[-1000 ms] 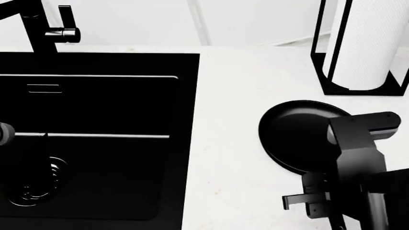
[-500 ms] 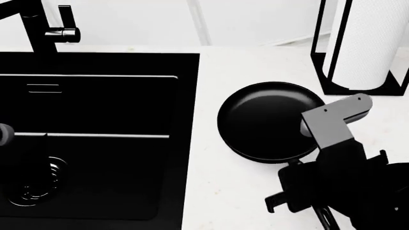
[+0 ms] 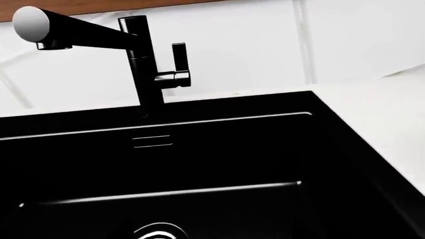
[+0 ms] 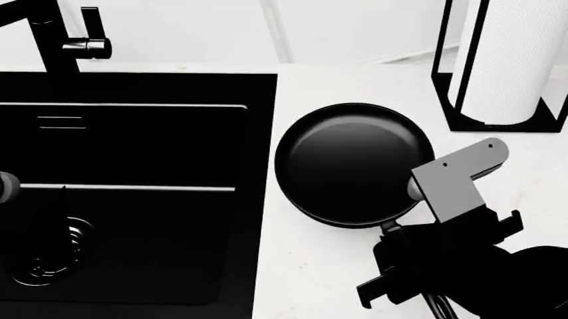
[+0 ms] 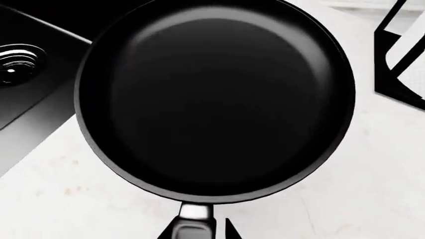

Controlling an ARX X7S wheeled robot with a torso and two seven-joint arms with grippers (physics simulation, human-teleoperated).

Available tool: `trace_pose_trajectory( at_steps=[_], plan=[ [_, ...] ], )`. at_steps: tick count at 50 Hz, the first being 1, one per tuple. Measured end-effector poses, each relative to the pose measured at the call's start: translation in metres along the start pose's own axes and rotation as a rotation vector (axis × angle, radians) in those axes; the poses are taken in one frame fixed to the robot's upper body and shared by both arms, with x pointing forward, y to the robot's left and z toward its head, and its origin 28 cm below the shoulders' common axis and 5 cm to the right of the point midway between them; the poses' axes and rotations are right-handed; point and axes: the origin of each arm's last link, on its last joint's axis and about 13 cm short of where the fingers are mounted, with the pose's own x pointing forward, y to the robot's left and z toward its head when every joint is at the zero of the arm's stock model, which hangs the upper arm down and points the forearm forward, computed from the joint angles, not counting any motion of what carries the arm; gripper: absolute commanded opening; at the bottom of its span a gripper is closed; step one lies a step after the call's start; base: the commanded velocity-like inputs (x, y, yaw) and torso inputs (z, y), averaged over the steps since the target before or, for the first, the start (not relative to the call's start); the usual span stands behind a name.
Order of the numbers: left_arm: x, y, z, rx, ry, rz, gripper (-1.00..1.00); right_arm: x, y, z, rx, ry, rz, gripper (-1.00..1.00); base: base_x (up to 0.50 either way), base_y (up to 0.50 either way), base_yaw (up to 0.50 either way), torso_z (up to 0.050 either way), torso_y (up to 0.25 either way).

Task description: Pick the pan and sponge and place them into the sink. Then turn on the water.

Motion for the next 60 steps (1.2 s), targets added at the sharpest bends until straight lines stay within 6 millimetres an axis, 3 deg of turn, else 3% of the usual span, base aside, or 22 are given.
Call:
trace_pose_trajectory(
  at_steps=[39,60],
  plan=[
    [0.0003,0.0022,-0.0046,-0.005,0.006,-0.001,1.0,-0.0005,0.0031,-0.0023,-0.034,-0.018,0.014,-1.0,0.11,0.49,0.0,0.0,0.002],
    [0.0021,0.0013,-0.0053,0.0,0.009,-0.003,1.0,-0.0006,0.005,-0.0076,-0.029,-0.017,0.033,-1.0,0.18,0.17,0.0,0.0,0.002]
  ],
)
